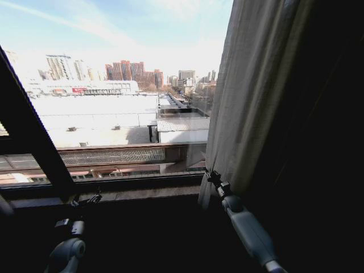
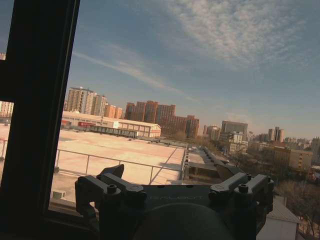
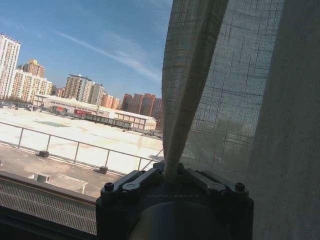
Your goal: Open the curtains by pulling them apart, changing their state from closed to fully open.
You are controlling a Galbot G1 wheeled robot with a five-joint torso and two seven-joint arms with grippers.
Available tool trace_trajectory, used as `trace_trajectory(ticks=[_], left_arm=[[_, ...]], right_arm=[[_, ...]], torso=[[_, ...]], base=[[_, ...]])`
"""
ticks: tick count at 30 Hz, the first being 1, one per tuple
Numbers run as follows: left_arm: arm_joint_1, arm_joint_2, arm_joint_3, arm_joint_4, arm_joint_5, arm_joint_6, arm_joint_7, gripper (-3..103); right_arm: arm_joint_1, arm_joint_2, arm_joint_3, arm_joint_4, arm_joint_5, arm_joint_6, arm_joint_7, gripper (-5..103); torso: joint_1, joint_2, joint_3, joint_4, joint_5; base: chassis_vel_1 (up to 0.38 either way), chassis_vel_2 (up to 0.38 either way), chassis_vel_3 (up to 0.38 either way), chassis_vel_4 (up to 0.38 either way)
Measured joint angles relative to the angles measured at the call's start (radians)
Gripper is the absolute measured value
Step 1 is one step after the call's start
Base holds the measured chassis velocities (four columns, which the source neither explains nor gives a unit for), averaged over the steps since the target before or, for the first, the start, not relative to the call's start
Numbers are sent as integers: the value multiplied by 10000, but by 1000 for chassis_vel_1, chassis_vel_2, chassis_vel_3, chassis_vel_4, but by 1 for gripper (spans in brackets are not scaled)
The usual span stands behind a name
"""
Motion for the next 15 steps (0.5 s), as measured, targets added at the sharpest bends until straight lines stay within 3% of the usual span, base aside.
trace_trajectory(ticks=[1,15], left_arm=[[0,0,0,0,0,0,0,100],[0,0,0,0,0,0,0,100]], right_arm=[[-18,-8,40,0,15,9,-189,2],[-71,-49,176,4,5,-63,-390,1]], torso=[[0,0,0,0,0],[0,0,0,1,0]], base=[[0,0,0,0],[-8,-13,13,12]])
